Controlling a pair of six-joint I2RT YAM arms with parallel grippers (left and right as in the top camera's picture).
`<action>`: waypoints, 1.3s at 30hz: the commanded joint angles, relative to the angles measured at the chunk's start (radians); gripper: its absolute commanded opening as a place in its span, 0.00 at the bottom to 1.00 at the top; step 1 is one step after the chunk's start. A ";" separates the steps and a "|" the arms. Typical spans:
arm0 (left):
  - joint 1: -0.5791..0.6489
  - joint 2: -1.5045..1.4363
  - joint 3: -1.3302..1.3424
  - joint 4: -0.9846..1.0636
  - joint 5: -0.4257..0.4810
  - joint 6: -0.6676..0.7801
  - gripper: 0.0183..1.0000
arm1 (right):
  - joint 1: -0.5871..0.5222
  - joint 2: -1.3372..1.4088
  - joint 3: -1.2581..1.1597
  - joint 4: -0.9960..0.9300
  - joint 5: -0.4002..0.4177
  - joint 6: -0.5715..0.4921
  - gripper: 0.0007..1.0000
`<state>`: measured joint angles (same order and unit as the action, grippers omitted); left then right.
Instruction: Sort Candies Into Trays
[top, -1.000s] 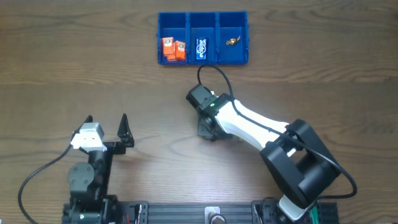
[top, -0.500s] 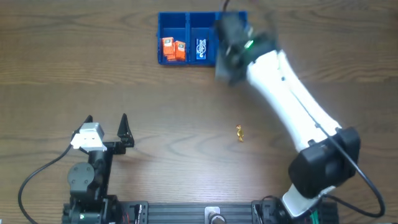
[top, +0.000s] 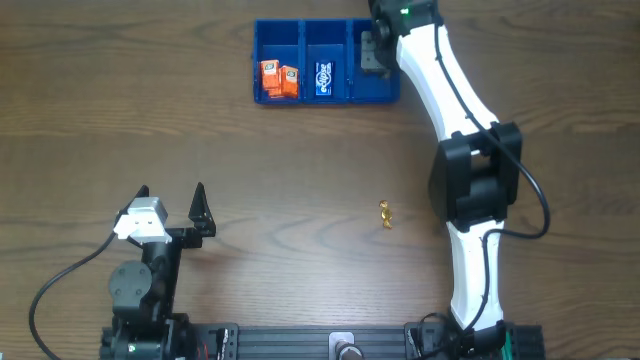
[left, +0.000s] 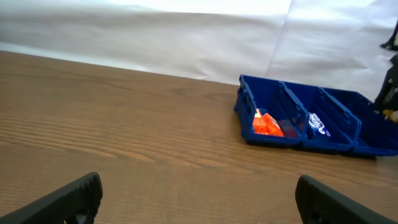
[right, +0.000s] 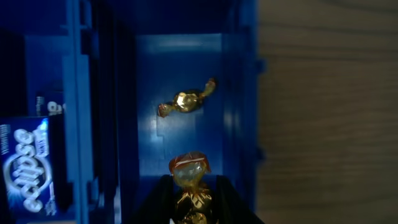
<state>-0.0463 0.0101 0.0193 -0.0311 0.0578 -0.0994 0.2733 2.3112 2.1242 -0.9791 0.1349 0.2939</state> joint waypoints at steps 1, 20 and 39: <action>0.005 -0.006 -0.014 -0.043 0.007 0.014 1.00 | -0.002 -0.003 0.024 0.029 -0.024 -0.027 0.18; 0.005 -0.006 -0.014 -0.043 0.007 0.014 1.00 | 0.000 -0.066 0.037 0.023 -0.024 -0.026 0.91; 0.005 -0.006 -0.014 -0.043 0.007 0.014 1.00 | 0.129 -0.633 -0.736 0.002 -0.035 0.072 1.00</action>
<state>-0.0463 0.0101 0.0193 -0.0315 0.0578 -0.0994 0.3481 1.7542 1.6207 -0.9981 0.1036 0.2832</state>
